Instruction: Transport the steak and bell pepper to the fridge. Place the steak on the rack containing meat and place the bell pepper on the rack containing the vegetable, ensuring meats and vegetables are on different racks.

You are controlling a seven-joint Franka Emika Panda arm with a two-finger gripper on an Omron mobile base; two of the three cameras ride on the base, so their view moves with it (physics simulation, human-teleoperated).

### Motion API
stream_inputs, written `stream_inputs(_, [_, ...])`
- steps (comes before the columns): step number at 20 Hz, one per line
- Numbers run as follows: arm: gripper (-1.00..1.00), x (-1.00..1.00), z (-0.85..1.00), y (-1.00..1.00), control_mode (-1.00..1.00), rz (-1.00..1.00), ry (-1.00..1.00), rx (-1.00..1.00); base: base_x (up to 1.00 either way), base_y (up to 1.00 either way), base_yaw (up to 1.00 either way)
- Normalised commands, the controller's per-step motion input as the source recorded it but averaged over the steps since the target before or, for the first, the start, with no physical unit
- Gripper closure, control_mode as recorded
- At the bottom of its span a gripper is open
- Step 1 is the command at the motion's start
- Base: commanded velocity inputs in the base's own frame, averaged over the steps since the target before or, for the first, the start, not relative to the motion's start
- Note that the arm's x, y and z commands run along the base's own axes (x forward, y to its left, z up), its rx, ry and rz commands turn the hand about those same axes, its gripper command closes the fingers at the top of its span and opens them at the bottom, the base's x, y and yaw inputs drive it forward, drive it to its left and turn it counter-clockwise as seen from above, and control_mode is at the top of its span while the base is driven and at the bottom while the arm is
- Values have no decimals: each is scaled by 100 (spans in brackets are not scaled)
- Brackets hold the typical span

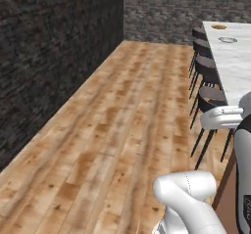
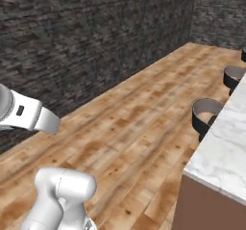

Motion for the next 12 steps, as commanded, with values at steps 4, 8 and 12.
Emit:
stream_inputs(4, [-100,0,0,0,100,0,0,0,100,100,-41])
stream_inputs(8, [-100,0,0,0,100,0,0,0,100,100,-42])
stream_inputs(12, [-100,0,0,0,100,0,0,0,100,100,-47])
